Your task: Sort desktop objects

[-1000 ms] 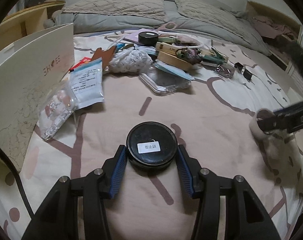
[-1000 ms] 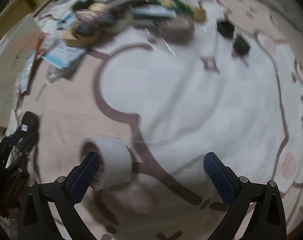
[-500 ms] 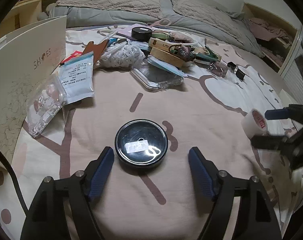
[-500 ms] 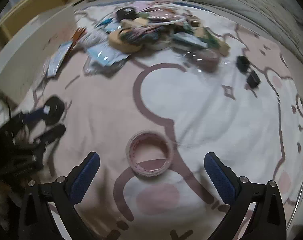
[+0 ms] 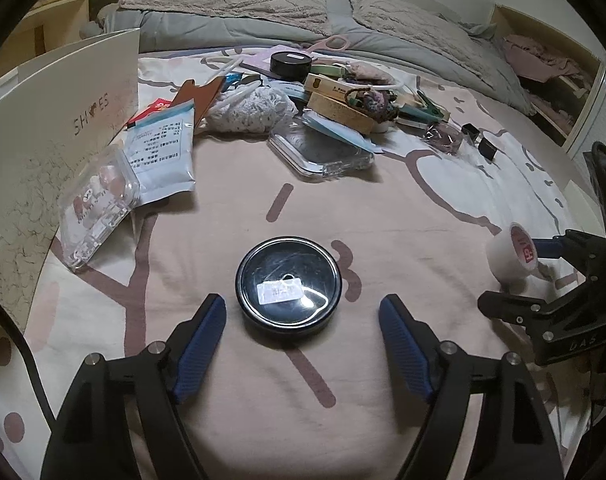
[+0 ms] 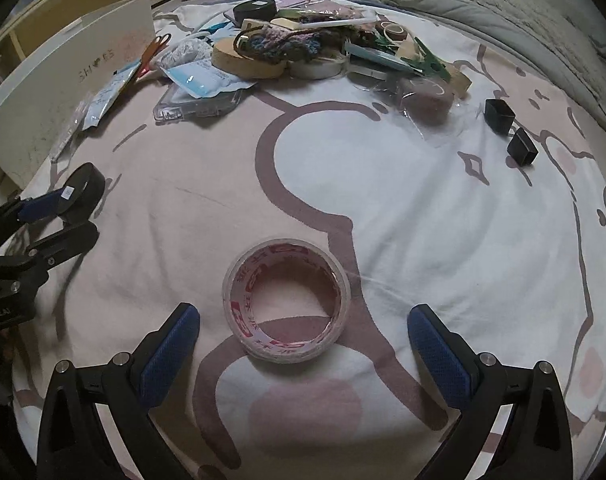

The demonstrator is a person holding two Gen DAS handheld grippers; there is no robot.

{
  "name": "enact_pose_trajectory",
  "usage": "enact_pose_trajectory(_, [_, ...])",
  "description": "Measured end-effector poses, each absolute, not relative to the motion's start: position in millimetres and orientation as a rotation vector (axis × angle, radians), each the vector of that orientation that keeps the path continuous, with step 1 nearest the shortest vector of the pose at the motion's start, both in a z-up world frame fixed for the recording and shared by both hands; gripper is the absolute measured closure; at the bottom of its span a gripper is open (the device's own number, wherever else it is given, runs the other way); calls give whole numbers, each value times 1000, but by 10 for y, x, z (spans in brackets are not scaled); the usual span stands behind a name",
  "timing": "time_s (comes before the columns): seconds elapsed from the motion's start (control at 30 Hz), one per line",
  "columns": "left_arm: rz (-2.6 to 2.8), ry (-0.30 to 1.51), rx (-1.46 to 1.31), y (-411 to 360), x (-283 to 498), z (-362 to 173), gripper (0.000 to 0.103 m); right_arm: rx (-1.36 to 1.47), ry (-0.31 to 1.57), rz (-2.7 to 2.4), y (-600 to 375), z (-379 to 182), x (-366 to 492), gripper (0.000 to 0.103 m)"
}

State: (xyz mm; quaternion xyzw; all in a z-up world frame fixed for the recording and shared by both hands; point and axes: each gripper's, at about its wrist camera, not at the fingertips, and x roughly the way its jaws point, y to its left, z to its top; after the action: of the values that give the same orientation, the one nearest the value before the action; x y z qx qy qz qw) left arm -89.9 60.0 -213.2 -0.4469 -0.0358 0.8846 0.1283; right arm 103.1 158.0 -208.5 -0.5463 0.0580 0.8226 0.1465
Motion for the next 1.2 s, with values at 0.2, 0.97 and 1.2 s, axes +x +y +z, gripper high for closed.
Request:
enact_pose_trajectory(0.2, [2580, -106, -1307, 595, -901, -2130, 23, -1625, 160, 2351, 1587, -2070, 1014, 0])
enact_pose_trajectory(0.97, [2565, -104, -1326, 545, -895, -2131, 25, -1509, 131, 2410, 1183, -1945, 1417, 30])
enact_pose_trajectory(1.2, [2578, -164, -1319, 455, -923, -2088, 37, -1501, 158, 2433, 1152, -1970, 1566, 56])
